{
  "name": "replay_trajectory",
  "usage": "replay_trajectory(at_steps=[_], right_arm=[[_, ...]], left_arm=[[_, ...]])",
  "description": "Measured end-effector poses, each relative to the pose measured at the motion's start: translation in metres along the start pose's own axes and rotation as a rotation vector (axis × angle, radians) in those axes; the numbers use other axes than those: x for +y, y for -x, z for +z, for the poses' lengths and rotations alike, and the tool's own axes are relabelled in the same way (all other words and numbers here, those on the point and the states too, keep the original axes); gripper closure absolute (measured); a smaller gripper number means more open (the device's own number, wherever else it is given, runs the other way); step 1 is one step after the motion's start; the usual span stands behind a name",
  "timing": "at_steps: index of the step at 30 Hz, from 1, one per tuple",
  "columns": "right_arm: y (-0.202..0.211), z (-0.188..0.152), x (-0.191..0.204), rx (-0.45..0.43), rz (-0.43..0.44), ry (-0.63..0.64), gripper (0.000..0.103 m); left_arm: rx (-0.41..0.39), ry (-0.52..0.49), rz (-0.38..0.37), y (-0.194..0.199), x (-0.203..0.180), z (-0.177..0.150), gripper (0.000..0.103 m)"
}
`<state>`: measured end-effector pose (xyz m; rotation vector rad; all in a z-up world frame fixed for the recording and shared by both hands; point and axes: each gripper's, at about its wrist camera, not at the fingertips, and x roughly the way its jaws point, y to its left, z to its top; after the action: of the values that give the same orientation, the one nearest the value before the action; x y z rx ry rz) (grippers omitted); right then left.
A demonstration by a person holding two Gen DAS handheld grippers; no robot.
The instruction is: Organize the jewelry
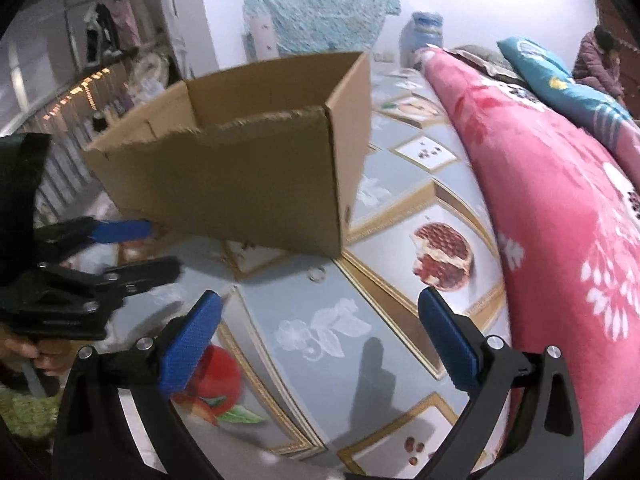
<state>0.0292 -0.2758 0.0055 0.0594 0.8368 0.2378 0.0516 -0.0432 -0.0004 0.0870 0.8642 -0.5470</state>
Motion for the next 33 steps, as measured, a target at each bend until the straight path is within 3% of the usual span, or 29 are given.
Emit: replay_trajectory(at_steps=[2,5,8,18,22,24,33], right_arm=[[0.0,0.001,0.0,-0.014,0.016,0.003,0.013],[-0.003,0.003,-0.001,-0.013,0.038,-0.001,0.018],[-0.007,0.003,-0.002,-0.01,0.059,-0.009,0.021],[-0.013,0.002,0.0,-0.002,0.075,-0.002,0.023],[-0.014,0.002,0.002,0.002,0.076,-0.004,0.025],[-0.015,0.002,0.002,0.004,0.073,-0.003,0.025],[-0.015,0.004,0.003,0.009,0.058,0.002,0.027]], left_arm=[[0.009,-0.015,-0.027,-0.004,-0.001,0.002,0.05],[0.028,-0.047,-0.05,-0.014,-0.012,0.004,0.064],[0.037,-0.079,-0.055,-0.018,-0.019,0.002,0.069],[0.061,-0.184,-0.032,-0.042,-0.025,0.01,0.075],[0.054,-0.241,-0.008,-0.044,-0.03,0.01,0.09],[0.057,-0.25,-0.019,-0.044,-0.029,0.01,0.1],[0.048,-0.181,-0.084,-0.031,-0.019,0.007,0.103]])
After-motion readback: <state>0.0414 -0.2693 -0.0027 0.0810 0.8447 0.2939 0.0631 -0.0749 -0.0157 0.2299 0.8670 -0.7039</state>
